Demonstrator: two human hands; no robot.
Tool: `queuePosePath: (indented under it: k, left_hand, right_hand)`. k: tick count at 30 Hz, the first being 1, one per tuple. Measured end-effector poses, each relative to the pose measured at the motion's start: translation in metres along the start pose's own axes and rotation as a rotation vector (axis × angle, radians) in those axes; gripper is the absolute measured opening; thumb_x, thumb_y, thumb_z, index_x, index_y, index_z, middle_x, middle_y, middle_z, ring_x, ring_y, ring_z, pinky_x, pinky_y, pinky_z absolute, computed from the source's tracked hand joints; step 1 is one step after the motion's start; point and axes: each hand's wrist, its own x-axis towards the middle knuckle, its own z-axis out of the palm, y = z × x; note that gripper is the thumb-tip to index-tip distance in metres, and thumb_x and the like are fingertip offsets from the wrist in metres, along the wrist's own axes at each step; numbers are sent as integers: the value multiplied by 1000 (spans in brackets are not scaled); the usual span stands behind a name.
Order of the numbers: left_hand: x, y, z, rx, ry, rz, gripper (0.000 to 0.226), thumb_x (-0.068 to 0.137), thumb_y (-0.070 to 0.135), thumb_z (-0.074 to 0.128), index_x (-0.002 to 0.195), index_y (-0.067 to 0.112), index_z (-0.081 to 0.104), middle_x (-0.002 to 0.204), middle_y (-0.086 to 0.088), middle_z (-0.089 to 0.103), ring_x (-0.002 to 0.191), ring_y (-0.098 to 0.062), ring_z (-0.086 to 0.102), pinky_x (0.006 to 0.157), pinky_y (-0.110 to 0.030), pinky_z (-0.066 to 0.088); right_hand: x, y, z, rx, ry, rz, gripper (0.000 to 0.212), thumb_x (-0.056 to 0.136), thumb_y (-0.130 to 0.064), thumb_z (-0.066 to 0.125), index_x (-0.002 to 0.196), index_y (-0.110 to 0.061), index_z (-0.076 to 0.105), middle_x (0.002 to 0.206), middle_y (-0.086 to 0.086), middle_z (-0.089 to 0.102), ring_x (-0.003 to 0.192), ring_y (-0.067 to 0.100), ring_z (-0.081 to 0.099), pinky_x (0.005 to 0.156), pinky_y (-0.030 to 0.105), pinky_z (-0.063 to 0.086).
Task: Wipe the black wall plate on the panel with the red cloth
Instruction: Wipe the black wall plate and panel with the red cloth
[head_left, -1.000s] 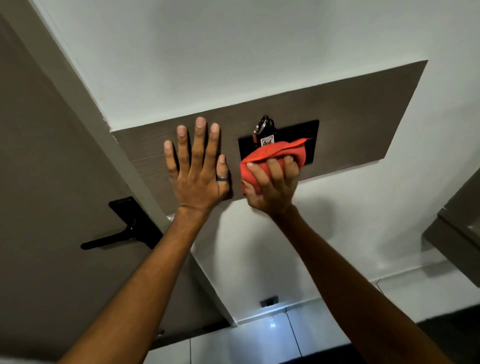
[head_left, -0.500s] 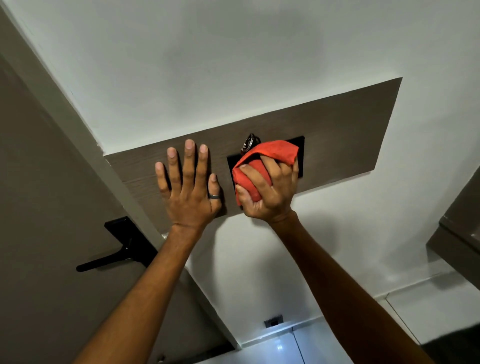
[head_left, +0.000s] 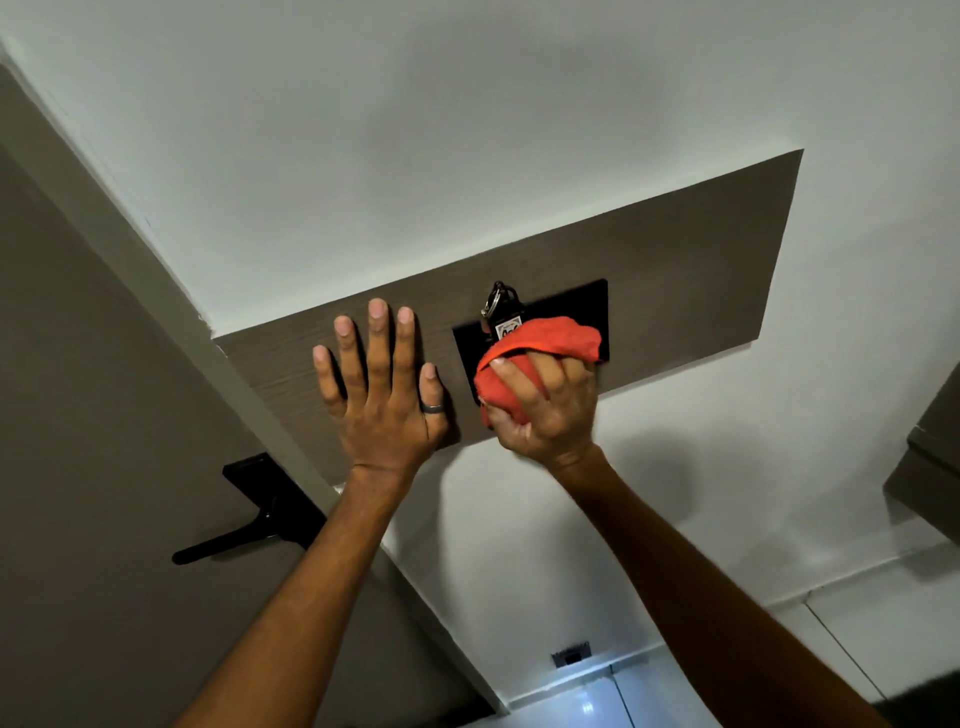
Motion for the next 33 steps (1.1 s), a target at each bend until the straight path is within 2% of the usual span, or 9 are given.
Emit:
queuePosePath:
  k: [8, 11, 14, 16, 19, 21, 26, 31, 33]
  left_hand:
    - [-1, 0, 2, 8, 14, 10, 63, 102, 33, 39, 161, 16, 24, 170, 0, 8, 158, -25, 3, 128, -48, 4]
    - [-2, -1, 4, 10, 17, 16, 63, 102, 34, 39, 161, 17, 24, 170, 0, 8, 158, -26, 4, 129, -48, 4]
    - [-1, -1, 3, -1, 4, 1, 61, 103, 34, 38, 161, 17, 25, 167, -3, 20, 158, -26, 5, 129, -48, 5]
    - [-2, 0, 2, 5, 5, 8, 60, 103, 34, 37, 160, 16, 28, 164, -7, 28, 158, -26, 6, 128, -49, 6]
    - [1, 1, 1, 21, -1, 0, 59, 103, 34, 38, 159, 16, 30, 162, -8, 31, 158, -26, 6, 127, -50, 9]
    - [1, 1, 1, 5, -6, -16, 59, 103, 34, 38, 159, 16, 30, 162, -8, 31, 158, -26, 6, 127, -49, 8]
    - [-1, 1, -1, -19, -16, -15, 58, 104, 33, 39, 159, 16, 31, 165, -5, 26, 158, -26, 6, 128, -49, 6]
    - [2, 0, -1, 2, -6, 0, 58, 102, 33, 42, 156, 14, 35, 165, -4, 24, 158, -26, 6, 127, -49, 8]
    - [1, 1, 1, 8, 6, 4, 58, 102, 33, 41, 156, 14, 35, 165, -3, 22, 158, -26, 7, 127, -50, 9]
  right_hand:
    - [4, -46, 22, 19, 142, 382, 30, 92, -24, 62, 121, -15, 63, 127, 9, 55, 128, 27, 46, 121, 38, 37]
    - [1, -42, 22, -20, 146, 345, 26, 97, -24, 55, 121, -15, 62, 124, 10, 56, 122, 31, 51, 114, 44, 45]
    - [-16, -21, 8, -10, 0, 126, 20, 101, -22, 55, 118, -13, 60, 115, 13, 64, 100, 38, 65, 88, 49, 57]
    - [-29, 1, -9, 25, -72, 29, 18, 97, -11, 59, 115, -11, 59, 114, 12, 63, 91, 38, 68, 85, 46, 58]
    - [-25, 17, -32, 106, -29, 435, 33, 97, -8, 55, 130, -5, 54, 132, 16, 51, 122, 35, 54, 115, 36, 42]
    - [-6, 14, -35, 169, -15, 566, 35, 105, -20, 54, 138, -8, 51, 141, 17, 48, 134, 31, 50, 118, 41, 42]
    - [30, 24, -20, 29, -161, 49, 45, 105, -49, 45, 135, -20, 60, 137, 11, 58, 123, 36, 54, 105, 52, 46]
    - [33, 16, -16, 29, -48, 373, 47, 105, -46, 38, 131, -16, 64, 131, 18, 63, 127, 41, 51, 107, 59, 47]
    - [32, 20, -18, 22, -91, 231, 47, 105, -46, 39, 131, -17, 65, 132, 14, 60, 125, 40, 51, 105, 58, 49]
